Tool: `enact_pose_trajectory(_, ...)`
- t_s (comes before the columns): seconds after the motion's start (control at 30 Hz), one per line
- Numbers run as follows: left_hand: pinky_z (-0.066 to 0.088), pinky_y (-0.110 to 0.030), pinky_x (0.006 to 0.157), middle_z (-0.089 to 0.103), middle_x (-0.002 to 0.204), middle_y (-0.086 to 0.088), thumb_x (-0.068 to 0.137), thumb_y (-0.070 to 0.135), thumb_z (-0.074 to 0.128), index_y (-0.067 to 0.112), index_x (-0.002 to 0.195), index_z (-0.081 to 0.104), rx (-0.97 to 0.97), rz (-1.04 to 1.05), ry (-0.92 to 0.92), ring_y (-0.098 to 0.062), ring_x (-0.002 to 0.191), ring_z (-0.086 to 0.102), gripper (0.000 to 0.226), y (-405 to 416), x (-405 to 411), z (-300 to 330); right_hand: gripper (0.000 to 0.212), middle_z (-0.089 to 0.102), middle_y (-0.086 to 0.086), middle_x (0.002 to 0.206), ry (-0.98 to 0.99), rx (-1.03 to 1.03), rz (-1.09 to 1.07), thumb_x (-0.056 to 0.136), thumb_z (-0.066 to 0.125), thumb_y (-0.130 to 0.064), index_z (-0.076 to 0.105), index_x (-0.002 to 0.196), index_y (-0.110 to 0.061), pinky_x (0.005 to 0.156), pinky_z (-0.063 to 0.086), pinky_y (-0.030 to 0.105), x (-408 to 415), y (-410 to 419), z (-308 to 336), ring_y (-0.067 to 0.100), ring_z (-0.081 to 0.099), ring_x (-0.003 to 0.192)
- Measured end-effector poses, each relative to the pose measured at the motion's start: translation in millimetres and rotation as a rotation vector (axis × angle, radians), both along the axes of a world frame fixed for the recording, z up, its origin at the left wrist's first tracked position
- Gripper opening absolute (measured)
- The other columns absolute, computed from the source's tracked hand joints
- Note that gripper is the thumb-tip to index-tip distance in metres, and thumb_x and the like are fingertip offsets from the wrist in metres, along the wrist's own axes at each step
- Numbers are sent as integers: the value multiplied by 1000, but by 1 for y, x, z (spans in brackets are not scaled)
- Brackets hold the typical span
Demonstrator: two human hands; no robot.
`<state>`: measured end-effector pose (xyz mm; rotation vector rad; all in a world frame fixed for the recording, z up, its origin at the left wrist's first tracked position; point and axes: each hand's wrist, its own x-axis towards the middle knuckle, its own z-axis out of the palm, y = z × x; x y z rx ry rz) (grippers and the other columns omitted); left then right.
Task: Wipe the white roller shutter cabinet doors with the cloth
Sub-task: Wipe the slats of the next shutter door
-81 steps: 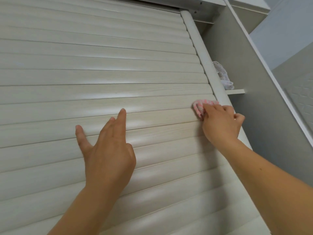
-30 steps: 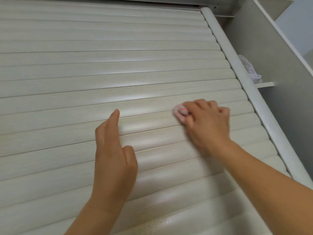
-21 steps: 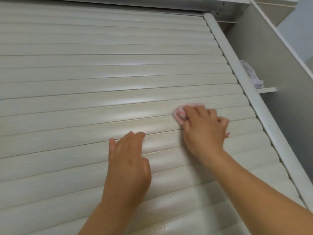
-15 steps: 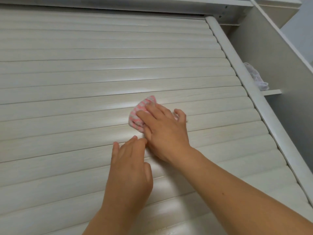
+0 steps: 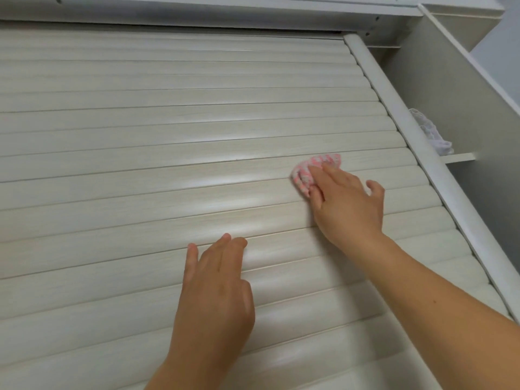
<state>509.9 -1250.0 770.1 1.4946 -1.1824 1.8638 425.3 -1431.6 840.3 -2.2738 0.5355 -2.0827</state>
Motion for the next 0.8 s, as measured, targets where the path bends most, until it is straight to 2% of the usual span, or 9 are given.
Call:
enact_pose_trajectory(0.1, 18, -68, 93, 65, 106, -11, 69, 10, 28, 14, 113, 45, -6, 8, 5, -16, 108, 46, 47, 1, -1, -1, 42, 22, -9, 155, -41, 84, 17, 99, 27, -33, 30, 141, -37, 107, 14, 47, 7, 11, 12, 18, 27, 137)
enact_pose_trajectory(0.17, 21, -68, 92, 65, 104, -11, 68, 10, 29, 13, 112, 46, -10, 19, -10, -17, 106, 47, 47, 0, -1, 0, 42, 17, -8, 157, -45, 67, 40, 100, 26, -35, 29, 142, -38, 106, 15, 47, 15, 30, 21, 18, 24, 139)
enact_pose_trajectory(0.3, 28, -67, 97, 64, 103, -7, 66, 11, 28, 14, 111, 49, 15, 23, 18, -15, 104, 49, 49, 3, 4, -1, 39, 18, -10, 156, 30, -258, 160, 101, 27, -41, 35, 139, -41, 107, 9, 49, 36, 90, 29, 14, 14, 142)
enact_pose_trajectory(0.4, 31, -52, 107, 64, 105, -4, 65, 11, 27, 15, 111, 48, 20, -5, 19, -14, 104, 49, 51, 6, 6, 1, 37, 25, -12, 153, 100, -422, 181, 100, 28, -43, 37, 136, -44, 107, 3, 52, 36, 105, 36, 14, 18, 140)
enact_pose_trajectory(0.47, 26, -45, 104, 66, 104, -11, 66, 10, 27, 13, 112, 46, 31, -3, -26, -16, 107, 47, 50, 6, 6, 2, 38, 25, -15, 152, 121, -445, 138, 100, 27, -43, 35, 138, -46, 108, 1, 53, 30, 92, 41, 13, 20, 139)
enact_pose_trajectory(0.57, 25, -45, 99, 66, 103, -14, 67, 9, 27, 12, 112, 45, 15, -17, -51, -17, 108, 47, 48, 4, 6, 3, 38, 26, -15, 152, 92, -409, 86, 100, 26, -43, 33, 138, -46, 107, 5, 53, 21, 64, 43, 13, 25, 138)
enact_pose_trajectory(0.67, 24, -47, 105, 66, 104, -14, 68, 10, 28, 14, 113, 45, -21, -13, -35, -17, 105, 47, 48, 2, 4, 2, 40, 23, -13, 154, 73, -273, 38, 99, 26, -46, 34, 138, -44, 108, 9, 51, 11, 30, 42, 14, 27, 137)
enact_pose_trajectory(0.73, 31, -56, 102, 66, 105, -14, 69, 11, 28, 15, 113, 45, -33, 14, -23, -17, 104, 47, 48, 1, 3, 2, 42, 20, -13, 155, 68, -187, 7, 98, 25, -48, 32, 140, -44, 108, 11, 49, 3, 5, 39, 14, 27, 138)
enact_pose_trajectory(0.8, 23, -67, 93, 66, 105, -12, 70, 11, 28, 15, 114, 45, -45, 39, -15, -17, 105, 47, 47, 1, 2, 2, 44, 17, -12, 157, 68, -101, -14, 98, 23, -49, 27, 142, -44, 108, 10, 49, -6, -21, 37, 15, 26, 139)
